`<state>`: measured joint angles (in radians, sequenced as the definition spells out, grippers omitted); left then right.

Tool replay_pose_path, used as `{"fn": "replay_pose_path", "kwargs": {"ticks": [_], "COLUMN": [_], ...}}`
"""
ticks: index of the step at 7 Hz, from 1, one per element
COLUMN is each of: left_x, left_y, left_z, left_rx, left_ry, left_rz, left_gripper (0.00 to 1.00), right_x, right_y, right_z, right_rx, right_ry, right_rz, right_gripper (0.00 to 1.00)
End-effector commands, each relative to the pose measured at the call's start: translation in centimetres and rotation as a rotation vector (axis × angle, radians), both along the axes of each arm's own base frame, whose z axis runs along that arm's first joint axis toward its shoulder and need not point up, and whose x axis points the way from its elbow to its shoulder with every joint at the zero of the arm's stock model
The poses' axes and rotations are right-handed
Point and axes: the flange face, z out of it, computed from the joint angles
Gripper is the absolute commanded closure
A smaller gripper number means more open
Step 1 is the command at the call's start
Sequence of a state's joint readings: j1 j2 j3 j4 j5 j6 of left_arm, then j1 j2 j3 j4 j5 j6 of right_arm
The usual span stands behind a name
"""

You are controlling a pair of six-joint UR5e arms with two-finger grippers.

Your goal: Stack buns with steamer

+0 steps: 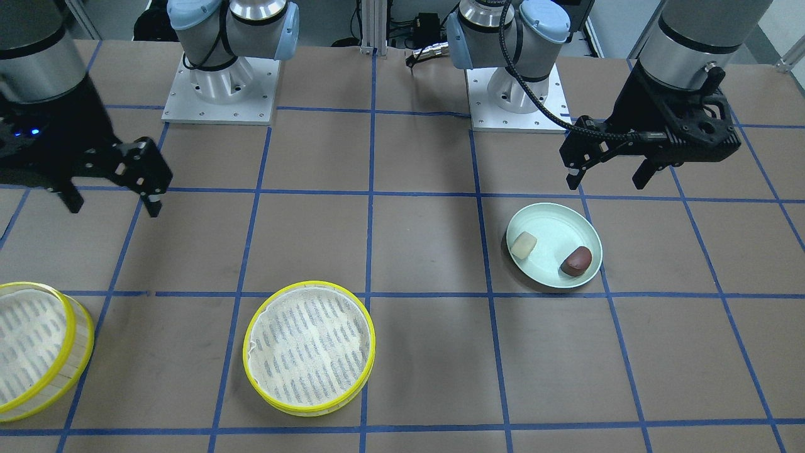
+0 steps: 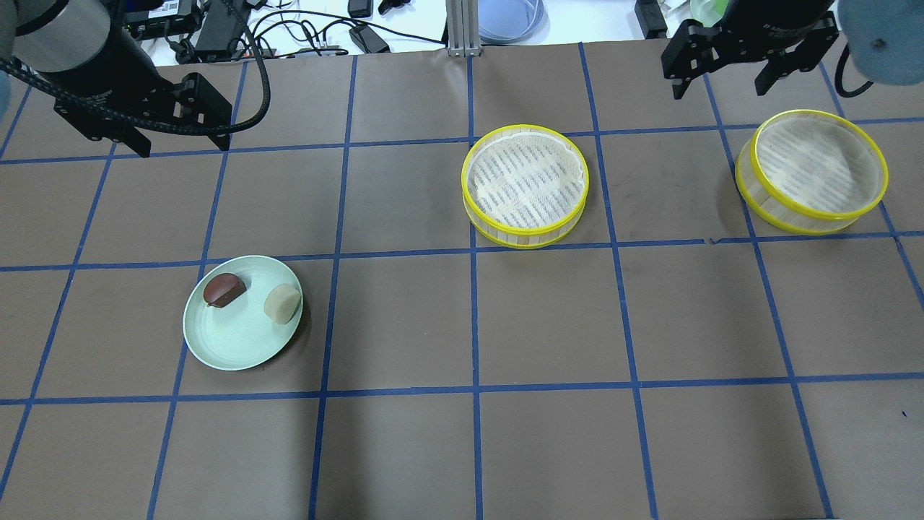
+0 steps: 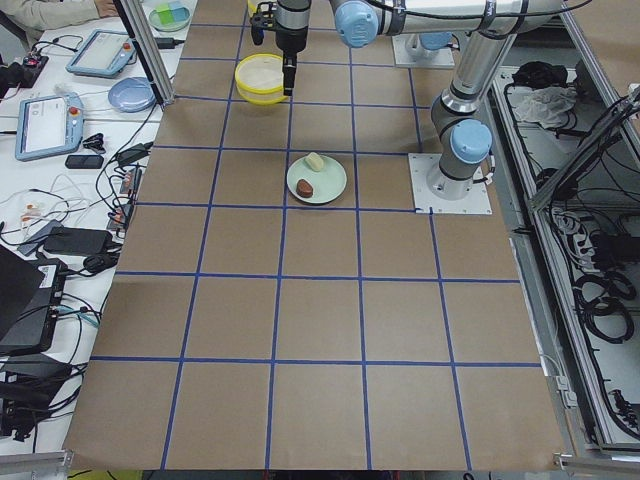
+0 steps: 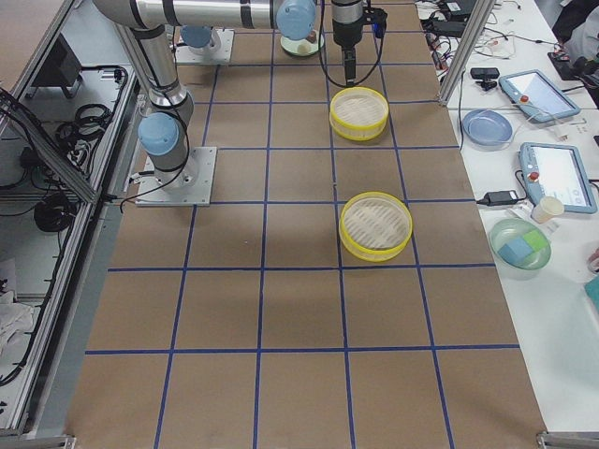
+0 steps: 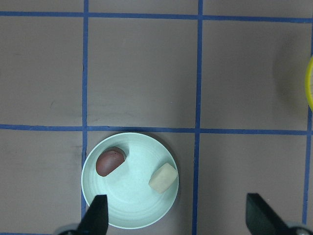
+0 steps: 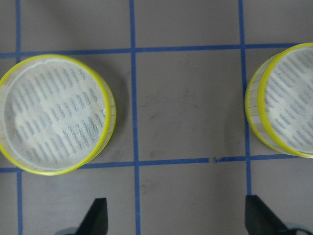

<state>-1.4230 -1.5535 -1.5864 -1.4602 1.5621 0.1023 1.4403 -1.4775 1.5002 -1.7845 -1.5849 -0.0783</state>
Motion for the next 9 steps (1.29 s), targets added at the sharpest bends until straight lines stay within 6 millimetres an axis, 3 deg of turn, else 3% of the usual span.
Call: {"fn": "replay_pose_path", "kwargs": {"ticks": [1,3,4,5,6,7,8,9], "left_x": [1.1,2.8,3.1,3.0,2.9,2.7,2.4,2.2], "left_y": [0.3,1.0,1.4,1.7,2.2,2.6,2.7,2.8], "left_z": [-1.9,-5.7,-7.5,-9.3,-11.7,-14.0,-16.3,-18.6], "left_rx": [0.041,0.115,0.148,0.183,0.231,0.276,0.320,0.359], "left_ry": [-0.004,0.011,0.027,0.035,0.050,0.071,0.098,0.135], "left_rz": [0.008,-0.105,-0.113,-0.176,-0.233,-0.252,-0.256,-0.290], "left_gripper": [0.00,0.00,0.00,0.00,0.00,0.02,0.04,0.10], "right_x": [-10.2,-20.4,-26.5,-30.4,-32.5,-35.0,-36.7,-38.1], "right_y": [-3.2,-5.5,-6.2,-6.0,-6.3,-6.5,-8.1,-8.0], "right_z": [-4.1,-9.8,-14.0,-16.5,-17.4,-19.9,-22.4,-23.7], "right_rx": [0.037,0.087,0.102,0.118,0.088,0.086,0.020,0.018], "right_ry": [0.011,0.031,0.021,0.019,0.034,-0.006,0.000,0.001], "right_rz": [-0.052,-0.011,-0.017,0.023,0.056,0.070,0.136,0.151], "right_gripper": [0.00,0.00,0.00,0.00,0.00,0.00,0.00,0.00]}}
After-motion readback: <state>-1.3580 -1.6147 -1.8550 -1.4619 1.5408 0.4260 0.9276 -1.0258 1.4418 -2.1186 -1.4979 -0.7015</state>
